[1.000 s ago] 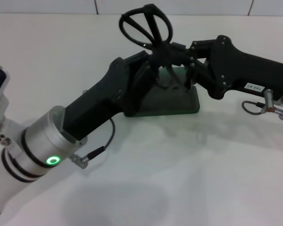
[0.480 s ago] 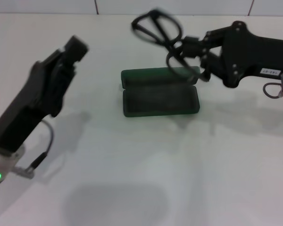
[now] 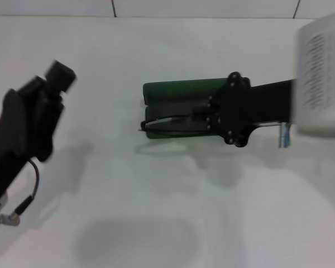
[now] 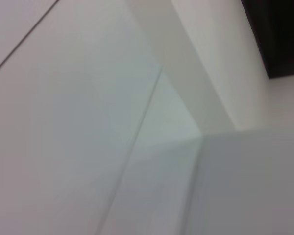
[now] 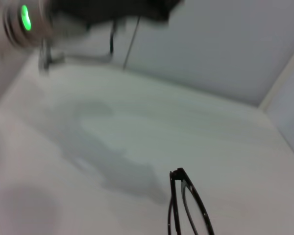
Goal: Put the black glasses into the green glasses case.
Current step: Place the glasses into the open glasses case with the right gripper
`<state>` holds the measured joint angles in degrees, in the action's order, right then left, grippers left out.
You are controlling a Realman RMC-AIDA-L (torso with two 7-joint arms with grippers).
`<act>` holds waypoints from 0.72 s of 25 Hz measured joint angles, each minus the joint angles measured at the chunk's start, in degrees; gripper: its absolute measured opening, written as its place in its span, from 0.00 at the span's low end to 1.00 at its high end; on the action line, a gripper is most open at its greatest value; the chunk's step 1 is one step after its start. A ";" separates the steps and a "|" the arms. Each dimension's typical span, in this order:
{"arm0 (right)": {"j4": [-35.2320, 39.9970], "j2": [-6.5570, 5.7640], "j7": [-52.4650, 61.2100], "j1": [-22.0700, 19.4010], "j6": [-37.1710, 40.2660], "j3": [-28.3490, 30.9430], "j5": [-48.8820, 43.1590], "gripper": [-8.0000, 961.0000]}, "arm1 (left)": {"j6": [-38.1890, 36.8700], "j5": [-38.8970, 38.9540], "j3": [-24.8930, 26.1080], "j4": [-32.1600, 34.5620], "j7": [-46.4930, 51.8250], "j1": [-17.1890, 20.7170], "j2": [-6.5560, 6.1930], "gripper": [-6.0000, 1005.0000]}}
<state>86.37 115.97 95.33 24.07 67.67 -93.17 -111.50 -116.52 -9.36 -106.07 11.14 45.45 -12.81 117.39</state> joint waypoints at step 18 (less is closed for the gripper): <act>-2.17 0.22 17.97 2.60 -22.47 -20.74 -33.57 0.04 | 0.05 -12.10 1.59 4.73 -2.41 -1.65 -2.88 0.05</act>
<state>84.21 116.19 113.30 26.67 45.21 -113.90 -145.06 -116.47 -21.47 -104.48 15.87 43.04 -14.46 114.51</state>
